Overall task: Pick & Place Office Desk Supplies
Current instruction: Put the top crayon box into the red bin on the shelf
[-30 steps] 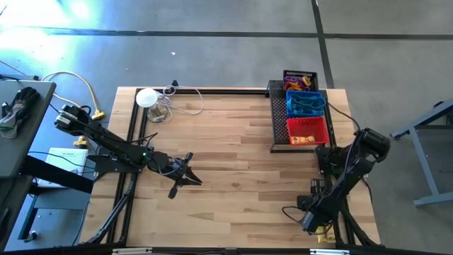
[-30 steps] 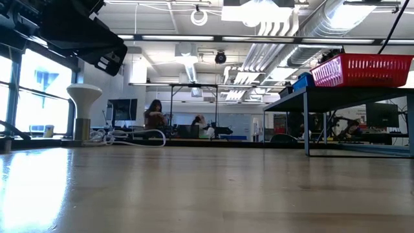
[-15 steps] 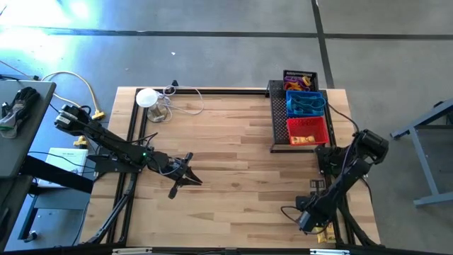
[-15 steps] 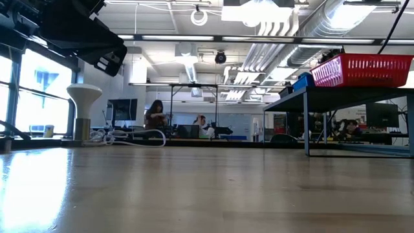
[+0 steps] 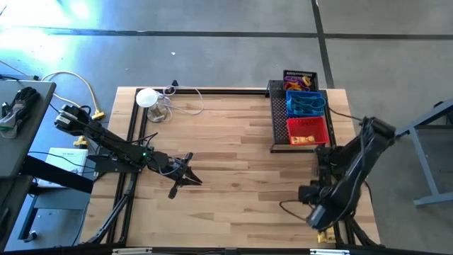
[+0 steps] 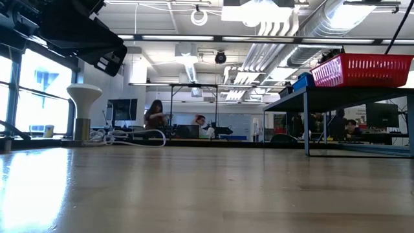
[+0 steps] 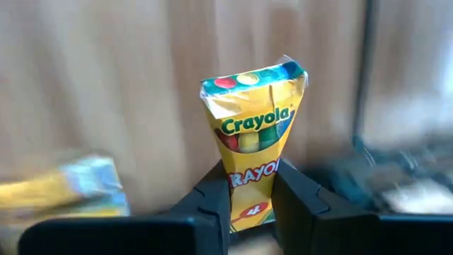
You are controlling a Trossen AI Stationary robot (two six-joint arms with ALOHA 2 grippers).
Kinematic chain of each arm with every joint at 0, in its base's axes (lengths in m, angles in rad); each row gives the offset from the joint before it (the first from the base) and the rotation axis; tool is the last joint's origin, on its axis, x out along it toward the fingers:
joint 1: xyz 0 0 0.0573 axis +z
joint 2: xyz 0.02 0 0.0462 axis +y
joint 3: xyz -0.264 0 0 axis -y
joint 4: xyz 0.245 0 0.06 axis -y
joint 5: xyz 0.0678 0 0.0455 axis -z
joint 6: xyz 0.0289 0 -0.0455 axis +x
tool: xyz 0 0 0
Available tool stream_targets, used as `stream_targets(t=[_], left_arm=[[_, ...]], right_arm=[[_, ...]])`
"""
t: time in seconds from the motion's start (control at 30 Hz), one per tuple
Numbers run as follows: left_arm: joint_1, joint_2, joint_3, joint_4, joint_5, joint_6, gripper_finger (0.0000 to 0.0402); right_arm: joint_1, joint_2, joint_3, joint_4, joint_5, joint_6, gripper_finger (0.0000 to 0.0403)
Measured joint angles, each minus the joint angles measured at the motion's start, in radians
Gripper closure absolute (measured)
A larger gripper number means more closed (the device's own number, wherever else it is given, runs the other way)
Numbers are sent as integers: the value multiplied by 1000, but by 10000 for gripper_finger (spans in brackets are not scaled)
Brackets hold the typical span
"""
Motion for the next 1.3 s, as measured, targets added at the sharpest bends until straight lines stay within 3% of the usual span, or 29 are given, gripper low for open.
stream_targets(t=[0.1,0.47,0.77,1.0,1.3], left_arm=[[0,0,0,0,0,0,372],[0,0,0,-1,0,4,372],[0,0,0,-2,0,5,372],[0,0,0,-9,0,4,372],[0,0,0,-34,0,3,372]], right_arm=[[-29,-82,42,-17,98,2,333],[-162,-324,45,-11,235,-56,334],[-369,-458,46,-12,417,2,334],[-536,-459,46,-12,431,-255,334],[-695,-460,46,-13,360,-418,334]])
